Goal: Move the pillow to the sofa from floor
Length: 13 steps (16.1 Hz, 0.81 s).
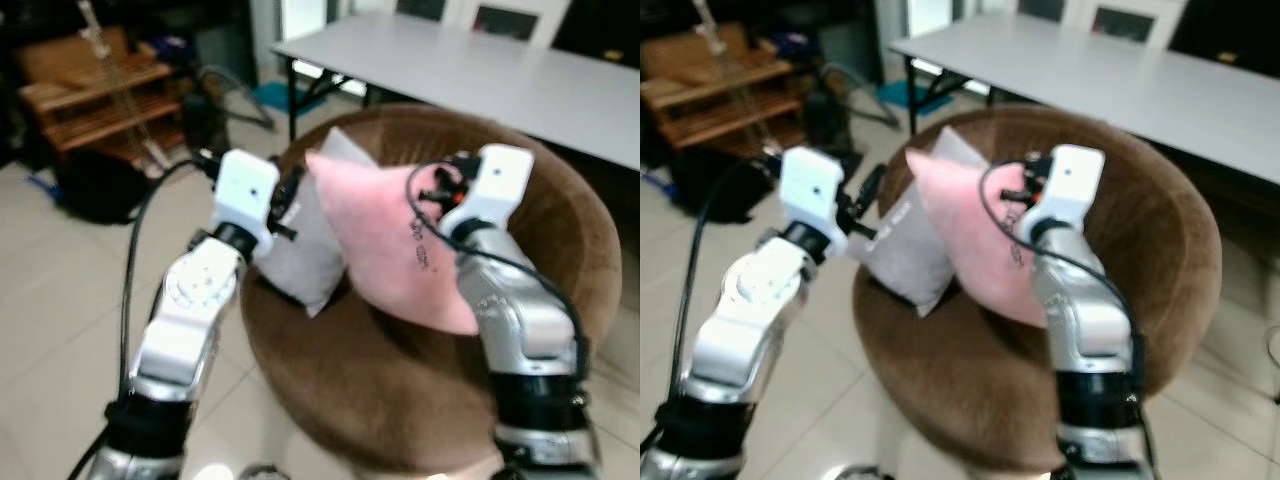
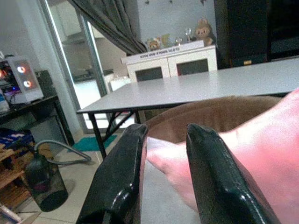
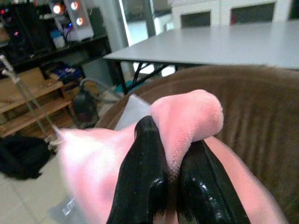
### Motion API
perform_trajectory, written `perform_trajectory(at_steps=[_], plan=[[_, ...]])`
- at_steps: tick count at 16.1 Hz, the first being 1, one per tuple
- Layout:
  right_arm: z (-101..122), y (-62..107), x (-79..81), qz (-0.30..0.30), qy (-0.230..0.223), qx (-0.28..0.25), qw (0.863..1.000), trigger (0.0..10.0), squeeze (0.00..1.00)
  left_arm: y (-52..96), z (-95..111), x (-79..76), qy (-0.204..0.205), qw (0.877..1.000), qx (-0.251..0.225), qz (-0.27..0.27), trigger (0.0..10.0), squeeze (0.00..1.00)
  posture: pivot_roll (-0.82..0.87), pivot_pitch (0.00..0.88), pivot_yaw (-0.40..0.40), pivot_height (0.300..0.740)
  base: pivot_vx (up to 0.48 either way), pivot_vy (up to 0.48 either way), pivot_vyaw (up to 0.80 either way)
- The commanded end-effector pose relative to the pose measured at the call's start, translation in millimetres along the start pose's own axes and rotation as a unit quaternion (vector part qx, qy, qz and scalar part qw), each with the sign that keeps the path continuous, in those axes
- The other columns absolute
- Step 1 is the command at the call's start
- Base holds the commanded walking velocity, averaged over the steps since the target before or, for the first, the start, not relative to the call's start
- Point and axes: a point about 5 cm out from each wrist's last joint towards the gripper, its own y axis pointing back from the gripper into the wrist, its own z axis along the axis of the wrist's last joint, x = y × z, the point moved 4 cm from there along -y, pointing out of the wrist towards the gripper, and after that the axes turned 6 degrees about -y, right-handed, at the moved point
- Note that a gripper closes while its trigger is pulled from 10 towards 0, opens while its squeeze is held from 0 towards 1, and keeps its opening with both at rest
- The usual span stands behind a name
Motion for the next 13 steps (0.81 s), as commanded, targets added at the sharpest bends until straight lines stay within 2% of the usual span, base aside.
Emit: perform_trajectory(at_steps=[1,4,5,6,7,11,13], plan=[[17,0.2,-3.4,-0.006,0.007,-0.032,0.999,10.0,0.0,-1.1,3,-3.8,-0.004,1.0,-0.003,-0.008,10.0,0.0,-0.02,0.0,-0.007,0.74,0.0,0.0,0.0],[22,3.1,3.6,0.014,0.011,-0.025,1.0,10.0,0.0,1.0,2,-9.4,-0.008,1.0,0.0,-0.025,10.0,0.0,-0.02,0.0,-0.005,0.74,0.0,0.0,0.0],[27,9.2,14.6,0.053,0.012,-0.012,0.998,10.0,0.0,6.5,10,-17.1,0.014,0.998,-0.028,-0.061,10.0,0.0,-0.02,0.0,-0.002,0.74,0.0,0.0,0.0],[27,10.9,15.9,0.059,0.013,-0.002,0.998,10.0,0.0,8.8,13,-19.3,0.023,0.996,-0.037,-0.076,10.0,0.0,-0.02,0.0,-0.001,0.74,0.0,0.0,0.0],[25,13.3,15.6,0.06,0.024,0.029,0.998,10.0,0.0,13.6,17,-23.7,0.032,0.993,-0.049,-0.107,10.0,0.0,-0.02,0.0,0.001,0.74,0.0,0.0,0.0],[30,14.5,14.2,0.056,0.025,0.054,0.997,10.0,0.0,22.4,20,-28.1,0.038,0.988,-0.054,-0.14,10.0,0.0,-0.02,0.0,-0.003,0.74,0.0,0.0,0.0],[31,12.9,25.6,0.072,0.005,0.093,0.993,10.0,0.0,34.5,18,-32.0,0.047,0.984,-0.044,-0.167,10.0,0.0,-0.02,0.021,-0.013,0.74,0.0,0.0,0.0]])
